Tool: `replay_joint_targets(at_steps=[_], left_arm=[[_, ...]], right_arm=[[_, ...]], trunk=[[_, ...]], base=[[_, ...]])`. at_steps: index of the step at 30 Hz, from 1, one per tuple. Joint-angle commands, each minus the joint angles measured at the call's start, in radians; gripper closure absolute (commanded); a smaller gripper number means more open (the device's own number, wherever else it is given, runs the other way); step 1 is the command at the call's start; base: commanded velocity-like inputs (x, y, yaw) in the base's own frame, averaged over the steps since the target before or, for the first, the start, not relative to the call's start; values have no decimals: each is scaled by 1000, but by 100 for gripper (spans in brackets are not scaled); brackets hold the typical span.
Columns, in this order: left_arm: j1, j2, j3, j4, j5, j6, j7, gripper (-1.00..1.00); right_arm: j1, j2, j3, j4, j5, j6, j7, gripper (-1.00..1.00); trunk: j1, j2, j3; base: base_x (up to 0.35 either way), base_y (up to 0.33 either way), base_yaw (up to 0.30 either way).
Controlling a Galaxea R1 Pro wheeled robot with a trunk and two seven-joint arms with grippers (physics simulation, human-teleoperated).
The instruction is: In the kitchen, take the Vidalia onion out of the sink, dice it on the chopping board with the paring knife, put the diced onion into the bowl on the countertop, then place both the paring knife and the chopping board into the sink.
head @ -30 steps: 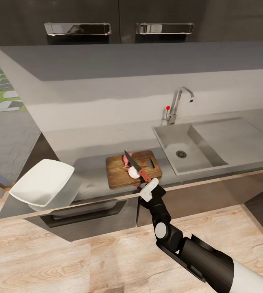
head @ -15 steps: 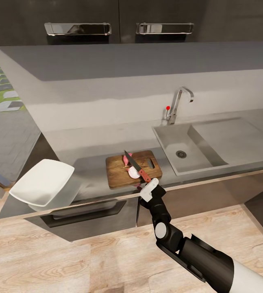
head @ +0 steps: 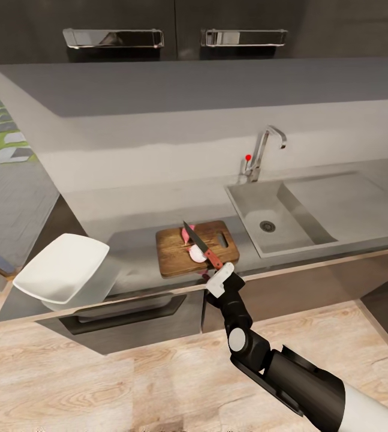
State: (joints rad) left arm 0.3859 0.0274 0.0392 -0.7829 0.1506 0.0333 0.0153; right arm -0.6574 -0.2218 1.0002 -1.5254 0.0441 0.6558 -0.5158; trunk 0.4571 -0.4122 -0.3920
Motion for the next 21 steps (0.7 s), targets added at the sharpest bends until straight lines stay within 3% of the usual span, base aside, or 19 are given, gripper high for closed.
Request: replay_joint_targets(at_steps=[1, 21], left_arm=[[1, 0, -1, -3, 10, 3, 2, -100], [1, 0, -1, -3, 10, 3, 2, -100]], right_arm=[[-2, -1, 3, -1, 5, 8, -3, 100], [-2, -1, 3, -1, 5, 23, -3, 100]], trunk=[[1, -2, -3], [1, -2, -14]], base=[[0, 0, 0], [0, 0, 0]])
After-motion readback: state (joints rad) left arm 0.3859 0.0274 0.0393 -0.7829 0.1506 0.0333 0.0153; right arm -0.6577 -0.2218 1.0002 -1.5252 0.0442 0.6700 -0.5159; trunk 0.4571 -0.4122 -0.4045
